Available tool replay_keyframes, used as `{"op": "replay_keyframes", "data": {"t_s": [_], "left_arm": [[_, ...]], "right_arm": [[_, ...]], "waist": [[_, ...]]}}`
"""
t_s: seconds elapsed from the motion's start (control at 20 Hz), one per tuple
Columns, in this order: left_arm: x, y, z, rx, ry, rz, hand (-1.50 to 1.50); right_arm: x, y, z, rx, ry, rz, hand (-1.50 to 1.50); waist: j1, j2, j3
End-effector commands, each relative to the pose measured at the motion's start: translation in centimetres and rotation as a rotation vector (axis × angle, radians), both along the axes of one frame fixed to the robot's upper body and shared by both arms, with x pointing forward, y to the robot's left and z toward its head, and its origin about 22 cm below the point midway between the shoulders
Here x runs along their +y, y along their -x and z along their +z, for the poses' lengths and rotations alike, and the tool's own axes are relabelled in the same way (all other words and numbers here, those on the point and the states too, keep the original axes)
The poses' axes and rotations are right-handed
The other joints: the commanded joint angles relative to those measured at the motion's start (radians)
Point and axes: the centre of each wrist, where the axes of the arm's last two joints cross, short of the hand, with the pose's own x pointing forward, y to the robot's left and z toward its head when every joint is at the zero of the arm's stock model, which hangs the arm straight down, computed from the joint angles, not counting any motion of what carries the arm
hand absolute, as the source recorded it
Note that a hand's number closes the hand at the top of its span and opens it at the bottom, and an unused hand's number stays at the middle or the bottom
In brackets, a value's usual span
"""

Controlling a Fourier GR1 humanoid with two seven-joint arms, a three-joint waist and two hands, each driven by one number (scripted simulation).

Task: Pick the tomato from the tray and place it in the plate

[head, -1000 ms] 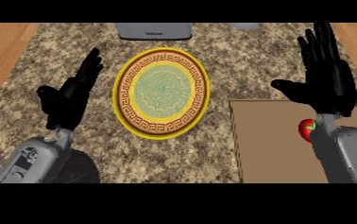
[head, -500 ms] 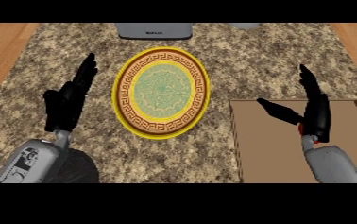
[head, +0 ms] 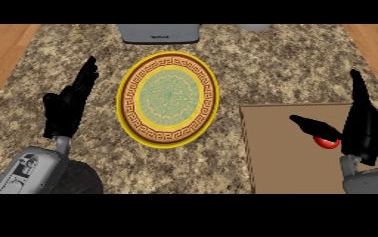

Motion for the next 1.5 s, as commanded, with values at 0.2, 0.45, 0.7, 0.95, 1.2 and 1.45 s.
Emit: {"op": "replay_keyframes", "data": {"t_s": [0.2, 0.45, 0.7, 0.95, 1.2, 1.45], "left_arm": [[0.3, -0.6, 1.0, 0.016, -0.004, 0.008, 0.0], [1.4, 0.0, -0.3, -0.008, -0.004, 0.011, 0.0], [-1.4, -0.7, -0.9, -0.01, 0.0, -0.011, 0.0], [-0.3, 0.5, -0.1, -0.003, -0.009, -0.021, 0.0], [0.4, -0.7, 0.3, 0.003, -0.006, -0.025, 0.0], [-1.2, -1.2, 1.3, -0.004, 0.005, -0.016, 0.0]], "right_arm": [[-1.0, 1.6, 5.7, 0.425, 0.112, -0.076, -1.5], [-0.4, 2.5, 9.8, 0.573, 0.092, -0.069, -1.5], [-2.1, 0.9, 11.2, 0.673, 0.023, -0.084, -1.5], [-2.5, 1.3, 8.4, 0.723, 0.0, -0.064, -1.5], [-3.0, 0.9, 6.7, 0.813, 0.024, -0.066, -1.5], [-2.6, 0.5, 2.7, 0.864, 0.02, -0.058, -1.5]], "waist": [[-0.012, -0.003, -0.002], [0.001, 0.001, 0.001], [0.01, 0.005, 0.002], [0.016, 0.003, 0.003], [0.012, 0.004, 0.003], [0.013, 0.005, 0.003]]}}
